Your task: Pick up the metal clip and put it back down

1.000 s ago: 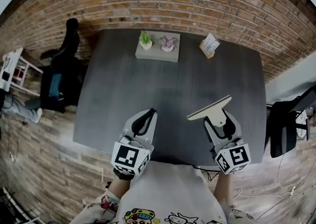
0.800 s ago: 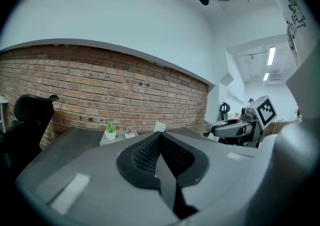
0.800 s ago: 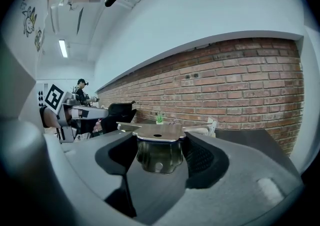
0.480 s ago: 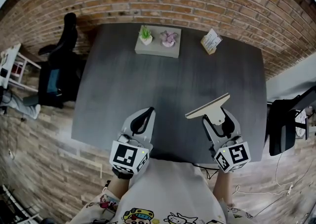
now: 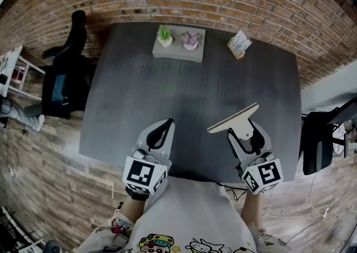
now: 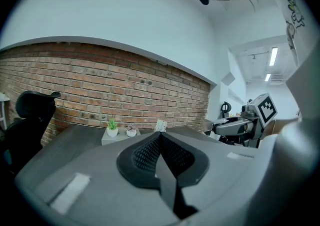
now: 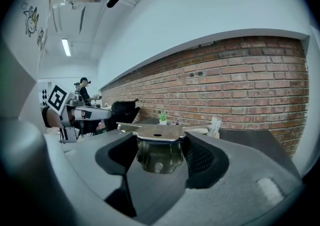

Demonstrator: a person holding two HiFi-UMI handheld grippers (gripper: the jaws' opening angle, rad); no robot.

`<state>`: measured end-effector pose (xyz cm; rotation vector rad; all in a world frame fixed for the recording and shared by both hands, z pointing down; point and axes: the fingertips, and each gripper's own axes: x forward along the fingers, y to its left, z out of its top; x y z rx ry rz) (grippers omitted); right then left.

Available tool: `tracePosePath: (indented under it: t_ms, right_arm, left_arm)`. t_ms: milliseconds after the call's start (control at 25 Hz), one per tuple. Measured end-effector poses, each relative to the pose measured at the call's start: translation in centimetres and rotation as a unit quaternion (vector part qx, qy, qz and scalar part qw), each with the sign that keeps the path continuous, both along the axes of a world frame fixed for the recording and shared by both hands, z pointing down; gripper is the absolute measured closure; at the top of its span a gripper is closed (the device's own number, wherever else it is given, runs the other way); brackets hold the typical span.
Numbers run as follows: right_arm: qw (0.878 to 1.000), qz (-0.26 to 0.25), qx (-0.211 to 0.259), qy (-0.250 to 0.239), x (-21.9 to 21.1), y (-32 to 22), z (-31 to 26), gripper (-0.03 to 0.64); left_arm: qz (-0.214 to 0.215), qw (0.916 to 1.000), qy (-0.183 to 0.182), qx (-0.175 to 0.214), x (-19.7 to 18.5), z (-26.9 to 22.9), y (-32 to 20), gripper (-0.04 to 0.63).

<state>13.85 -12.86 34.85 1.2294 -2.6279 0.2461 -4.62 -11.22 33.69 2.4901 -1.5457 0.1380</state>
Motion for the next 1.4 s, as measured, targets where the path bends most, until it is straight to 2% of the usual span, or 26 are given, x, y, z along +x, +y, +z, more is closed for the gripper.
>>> tracePosePath:
  t_ms: [440,640,1400]
  right_arm:
    - [1.000,-0.011,-0.007,0.015,-0.7,-0.3,0.6,0.333]
    - [0.998,-0.033,-0.014,0.051,-1.9,-0.6,1.9,0.333]
    - [0.982,-0.115,-0.119,0.088,-7.5,-0.1,12.8,0.333]
  left_arm:
    - [-0.007,0.9999,0.001,-0.013,-0.4,0.8,-0.2,0.597]
    - [-0.013,0.9997,0.000,-0.022,-0.9,1.8,-0.2,0.597]
    - [-0.031,0.9952,-0.010,-0.093,-2.1,6.9,1.4,0.597]
